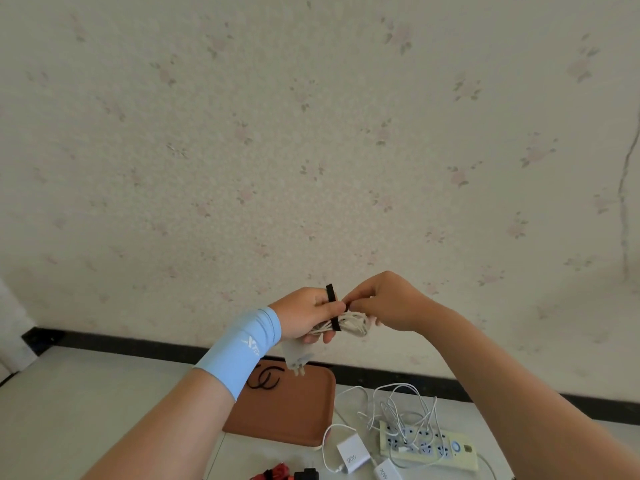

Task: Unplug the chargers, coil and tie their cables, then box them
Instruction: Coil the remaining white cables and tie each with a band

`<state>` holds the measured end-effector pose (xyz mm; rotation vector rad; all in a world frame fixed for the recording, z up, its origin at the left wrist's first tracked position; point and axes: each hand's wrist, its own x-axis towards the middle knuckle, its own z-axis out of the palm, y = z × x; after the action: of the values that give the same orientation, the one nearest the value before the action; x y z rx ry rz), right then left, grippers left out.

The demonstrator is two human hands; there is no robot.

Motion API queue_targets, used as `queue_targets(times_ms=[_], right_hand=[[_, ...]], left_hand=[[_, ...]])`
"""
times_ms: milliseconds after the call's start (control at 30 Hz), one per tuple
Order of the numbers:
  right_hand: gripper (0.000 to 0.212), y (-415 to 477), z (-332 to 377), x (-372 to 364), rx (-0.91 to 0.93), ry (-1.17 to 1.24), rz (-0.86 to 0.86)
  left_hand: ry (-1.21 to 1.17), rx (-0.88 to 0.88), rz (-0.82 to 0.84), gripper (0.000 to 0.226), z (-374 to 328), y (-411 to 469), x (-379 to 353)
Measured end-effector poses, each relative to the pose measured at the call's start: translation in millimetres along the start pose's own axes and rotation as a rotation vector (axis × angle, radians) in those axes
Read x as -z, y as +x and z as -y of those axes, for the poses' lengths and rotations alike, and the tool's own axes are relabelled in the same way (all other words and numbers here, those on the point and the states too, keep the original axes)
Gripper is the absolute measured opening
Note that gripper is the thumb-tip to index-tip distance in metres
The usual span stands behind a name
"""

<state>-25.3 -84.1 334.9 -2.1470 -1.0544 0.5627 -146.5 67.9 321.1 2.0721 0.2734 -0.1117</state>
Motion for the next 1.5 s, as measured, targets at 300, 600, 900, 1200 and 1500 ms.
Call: queue_targets(times_ms=[300, 600, 900, 1200, 1500], right_hand=[[0.007, 2.5, 8.8, -24.7, 0.035, 0.090, -0.272], [0.013, 2.5, 17.1, -37.7, 0.129, 0.090, -0.367], [0.012, 6.1, 13.4, -60.0, 0.437, -0.144, -0.480], [0.009, -4.8, 26.6, -56.7, 0.270, 0.220, -0.365], [0.016, -6.9, 38.5, -41.2, -0.040, 0.758, -0.239]], left_hand=[[0.054, 0.140, -0.118, 0.035, 0.5, 9.3, -6.1], [-0.016, 0.352, -0.177, 0.028, 2.5, 11.3, -3.9], [-0.298, 0.407, -0.407, 0.032, -0.6, 8.8, 6.7], [-0.486, 0.222, -0.623, 0.032, -0.8, 9.7, 8.1], [-0.715, 0.113, -0.591, 0.029, -9.4, 3.5, 5.6]])
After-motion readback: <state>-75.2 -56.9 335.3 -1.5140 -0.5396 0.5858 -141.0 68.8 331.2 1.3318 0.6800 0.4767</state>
